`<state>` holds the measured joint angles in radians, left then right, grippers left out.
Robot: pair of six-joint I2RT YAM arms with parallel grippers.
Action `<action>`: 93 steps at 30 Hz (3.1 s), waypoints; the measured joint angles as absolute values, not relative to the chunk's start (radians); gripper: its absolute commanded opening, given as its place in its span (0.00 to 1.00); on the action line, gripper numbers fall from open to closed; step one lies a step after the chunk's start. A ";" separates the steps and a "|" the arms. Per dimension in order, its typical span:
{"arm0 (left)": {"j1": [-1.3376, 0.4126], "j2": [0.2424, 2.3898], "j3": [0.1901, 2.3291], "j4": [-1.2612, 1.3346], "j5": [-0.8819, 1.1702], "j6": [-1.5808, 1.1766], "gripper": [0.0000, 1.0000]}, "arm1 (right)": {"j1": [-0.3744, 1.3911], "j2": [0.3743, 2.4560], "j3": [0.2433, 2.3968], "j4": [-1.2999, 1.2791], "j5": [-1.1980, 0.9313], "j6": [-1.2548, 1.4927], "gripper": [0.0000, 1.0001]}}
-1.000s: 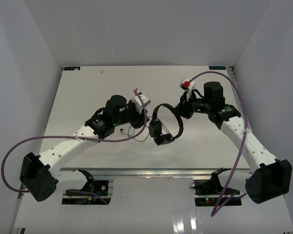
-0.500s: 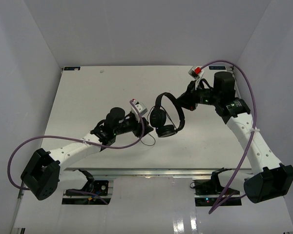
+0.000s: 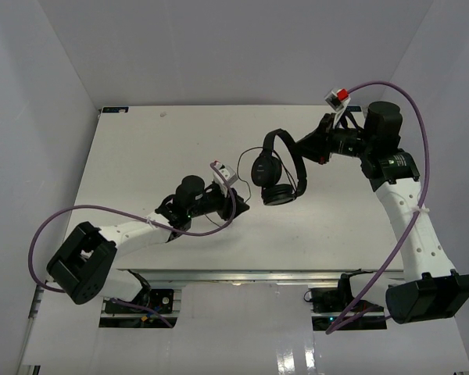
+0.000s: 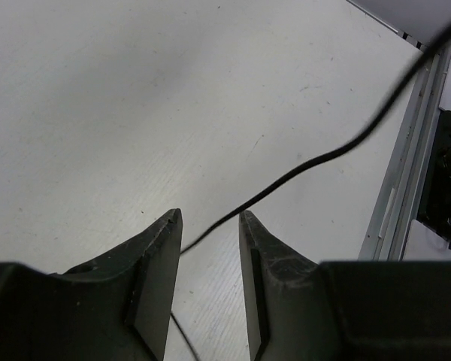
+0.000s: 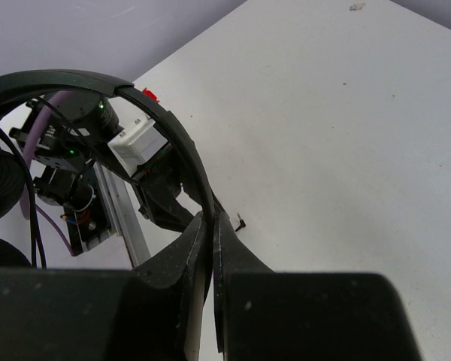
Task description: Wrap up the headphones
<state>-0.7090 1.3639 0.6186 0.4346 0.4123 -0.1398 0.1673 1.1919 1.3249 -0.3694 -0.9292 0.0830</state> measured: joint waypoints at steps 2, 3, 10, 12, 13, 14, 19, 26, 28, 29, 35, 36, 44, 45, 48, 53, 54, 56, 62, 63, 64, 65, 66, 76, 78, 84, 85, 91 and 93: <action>-0.709 1.379 0.609 0.450 0.417 -0.152 0.38 | 0.158 1.192 1.328 -0.369 -0.939 0.094 0.08; -0.709 1.382 0.606 0.460 0.422 -0.158 0.36 | 0.156 1.192 1.328 -0.369 -0.941 0.097 0.08; -0.709 1.432 0.598 0.558 0.469 -0.214 0.21 | 0.144 1.192 1.328 -0.369 -0.946 0.120 0.08; -0.709 1.445 0.592 0.572 0.479 -0.227 0.20 | 0.138 1.192 1.328 -0.369 -0.946 0.127 0.08; -0.709 1.449 0.586 0.580 0.483 -0.233 0.19 | 0.136 1.192 1.328 -0.369 -0.946 0.130 0.08; -0.709 1.450 0.579 0.586 0.486 -0.237 0.17 | 0.133 1.192 1.329 -0.369 -0.945 0.133 0.08; -0.709 1.451 0.523 0.623 0.494 -0.260 0.17 | 0.125 1.198 1.340 -0.367 -0.944 0.152 0.08; -0.710 1.451 0.474 0.688 0.504 -0.295 0.28 | 0.125 1.205 1.341 -0.366 -0.935 0.164 0.08; -0.712 1.451 0.472 0.703 0.506 -0.302 0.25 | 0.125 1.205 1.341 -0.365 -0.932 0.169 0.08; -0.713 1.451 0.472 0.711 0.506 -0.305 0.24 | 0.125 1.205 1.341 -0.365 -0.931 0.172 0.08; -0.748 1.488 0.480 0.749 0.504 -0.323 0.41 | 0.125 1.205 1.341 -0.364 -0.921 0.181 0.08; -0.754 1.495 0.480 0.753 0.500 -0.324 0.43 | 0.125 1.205 1.341 -0.364 -0.920 0.181 0.08; -0.767 1.432 0.424 0.763 0.452 -0.295 0.73 | 0.125 1.205 1.341 -0.364 -0.914 0.181 0.08; -0.767 1.399 0.396 0.762 0.449 -0.284 0.74 | 0.125 1.205 1.341 -0.364 -0.913 0.181 0.08; -0.768 1.294 0.329 0.758 0.450 -0.242 0.88 | 0.124 1.205 1.340 -0.364 -0.911 0.180 0.08; -0.768 1.153 0.260 0.761 0.444 -0.182 0.98 | 0.125 1.205 1.338 -0.364 -0.909 0.180 0.08; -0.768 1.146 0.256 0.765 0.443 -0.175 0.98 | 0.125 1.205 1.338 -0.364 -0.908 0.180 0.08; -0.769 1.162 0.258 0.781 0.435 -0.170 0.98 | 0.124 1.205 1.336 -0.361 -0.908 0.181 0.08; -0.809 1.347 0.338 0.844 0.391 -0.162 0.98 | 0.124 1.205 1.327 -0.356 -0.900 0.181 0.08; -0.818 1.378 0.358 0.857 0.383 -0.162 0.98 | 0.124 1.205 1.326 -0.356 -0.899 0.181 0.08; -0.828 1.409 0.380 0.873 0.372 -0.160 0.98 | 0.124 1.205 1.326 -0.356 -0.899 0.181 0.08; -0.838 1.442 0.403 0.896 0.358 -0.159 0.98 | 0.124 1.205 1.326 -0.355 -0.898 0.181 0.08; -0.849 1.474 0.425 0.921 0.342 -0.156 0.98 | 0.124 1.205 1.326 -0.355 -0.897 0.181 0.08; -0.893 1.621 0.532 1.068 0.247 -0.175 0.26 | 0.124 1.205 1.312 -0.342 -0.896 0.187 0.08; -0.893 1.639 0.551 1.078 0.251 -0.187 0.10 | 0.124 1.204 1.312 -0.342 -0.895 0.190 0.08; -0.894 1.646 0.543 1.088 0.258 -0.230 0.09 | 0.124 1.203 1.311 -0.339 -0.883 0.211 0.08; -0.894 1.646 0.538 1.090 0.259 -0.236 0.09 | 0.124 1.203 1.310 -0.336 -0.879 0.218 0.08; -0.904 1.649 0.528 1.084 0.258 -0.279 0.06 | 0.124 1.201 1.284 -0.305 -0.818 0.288 0.08; -0.913 1.660 0.541 1.063 0.259 -0.291 0.06 | 0.124 1.202 1.279 -0.299 -0.779 0.309 0.08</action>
